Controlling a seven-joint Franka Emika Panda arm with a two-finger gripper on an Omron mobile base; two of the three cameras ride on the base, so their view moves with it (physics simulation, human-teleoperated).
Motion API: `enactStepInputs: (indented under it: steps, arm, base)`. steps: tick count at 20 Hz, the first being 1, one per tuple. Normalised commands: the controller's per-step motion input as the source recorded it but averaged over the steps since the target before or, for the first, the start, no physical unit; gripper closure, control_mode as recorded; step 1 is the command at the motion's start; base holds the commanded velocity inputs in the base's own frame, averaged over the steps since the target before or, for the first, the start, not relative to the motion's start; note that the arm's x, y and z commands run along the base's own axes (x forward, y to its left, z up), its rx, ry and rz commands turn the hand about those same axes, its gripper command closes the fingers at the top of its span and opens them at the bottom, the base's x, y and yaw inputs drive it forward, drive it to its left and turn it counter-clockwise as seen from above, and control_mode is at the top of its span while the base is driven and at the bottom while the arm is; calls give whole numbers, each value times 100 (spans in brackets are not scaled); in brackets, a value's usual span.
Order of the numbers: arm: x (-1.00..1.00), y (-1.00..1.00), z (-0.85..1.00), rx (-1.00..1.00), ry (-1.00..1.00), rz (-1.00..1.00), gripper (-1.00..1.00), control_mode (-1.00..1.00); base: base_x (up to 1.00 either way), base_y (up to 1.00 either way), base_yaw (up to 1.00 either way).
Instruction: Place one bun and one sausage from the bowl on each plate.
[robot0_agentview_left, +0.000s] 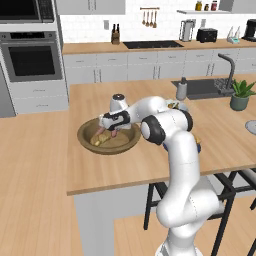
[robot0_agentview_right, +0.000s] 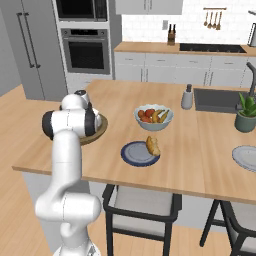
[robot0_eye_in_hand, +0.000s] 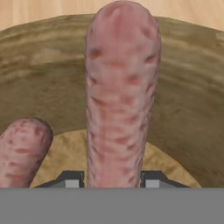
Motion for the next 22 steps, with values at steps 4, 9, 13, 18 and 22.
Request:
enactStepInputs:
  steps: [4, 9, 13, 18, 22]
  arm:
    - [0, 0, 0, 0, 0, 0, 100, -100]
    - [-6, -13, 32, 0, 1, 1, 100, -100]
    - [-75, -62, 53, 0, 9, 5, 100, -100]
    - [-92, -81, 21, 0, 3, 4, 100, -100]
    - [-74, -100, 0, 0, 1, 9, 100, -100]
  base:
    - [0, 0, 0]
    - [0, 0, 0]
    - [0, 0, 0]
    - [0, 0, 0]
    - [0, 0, 0]
